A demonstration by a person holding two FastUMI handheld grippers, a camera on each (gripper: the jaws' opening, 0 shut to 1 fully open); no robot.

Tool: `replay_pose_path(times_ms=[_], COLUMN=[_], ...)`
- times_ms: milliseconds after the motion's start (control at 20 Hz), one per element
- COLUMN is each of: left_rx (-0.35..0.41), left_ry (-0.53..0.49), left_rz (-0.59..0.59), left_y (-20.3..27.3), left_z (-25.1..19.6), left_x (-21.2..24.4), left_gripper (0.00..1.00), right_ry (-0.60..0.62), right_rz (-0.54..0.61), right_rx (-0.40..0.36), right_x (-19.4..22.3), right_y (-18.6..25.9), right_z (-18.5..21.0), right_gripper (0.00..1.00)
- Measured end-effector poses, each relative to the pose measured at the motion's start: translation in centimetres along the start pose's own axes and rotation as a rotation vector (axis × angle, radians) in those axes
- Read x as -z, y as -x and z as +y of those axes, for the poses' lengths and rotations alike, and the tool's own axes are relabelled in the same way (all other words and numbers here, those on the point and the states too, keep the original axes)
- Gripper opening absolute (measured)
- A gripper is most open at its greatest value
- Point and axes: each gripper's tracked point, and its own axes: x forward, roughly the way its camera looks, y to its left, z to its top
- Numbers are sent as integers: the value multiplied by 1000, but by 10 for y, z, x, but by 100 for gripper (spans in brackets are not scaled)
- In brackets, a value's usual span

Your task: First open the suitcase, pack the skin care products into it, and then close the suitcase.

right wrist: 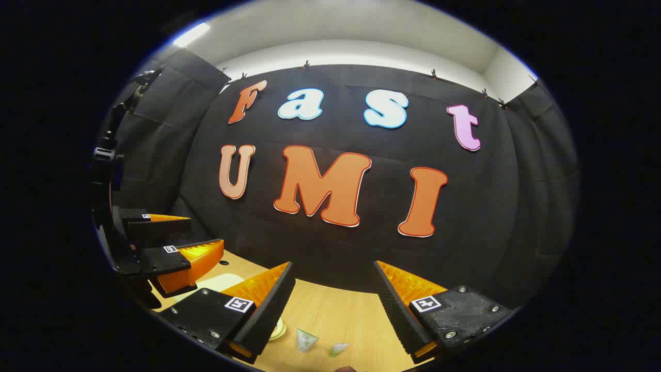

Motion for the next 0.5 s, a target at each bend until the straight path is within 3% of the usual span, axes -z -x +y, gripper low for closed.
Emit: replay_pose_path(times_ms=[200, 250, 300, 500], left_rx=[-25, -18, -20, -38], left_ry=[29, 37, 46, 95], left_rz=[3, -5, -21, -30], left_y=[-28, -34, -38, -39], left_z=[-8, -11, -10, -9], left_x=[-6, -14, -23, -38], left_gripper=[99, 98, 98, 99], right_ry=[-53, -56, -59, -78], right_rz=[37, 24, -3, 0], right_rx=[-30, -5, 24, 65], right_x=[-4, -8, -15, -12], right_y=[-18, -23, -27, -24], right_z=[-5, -16, -28, -45], right_gripper=[95, 93, 99, 95])
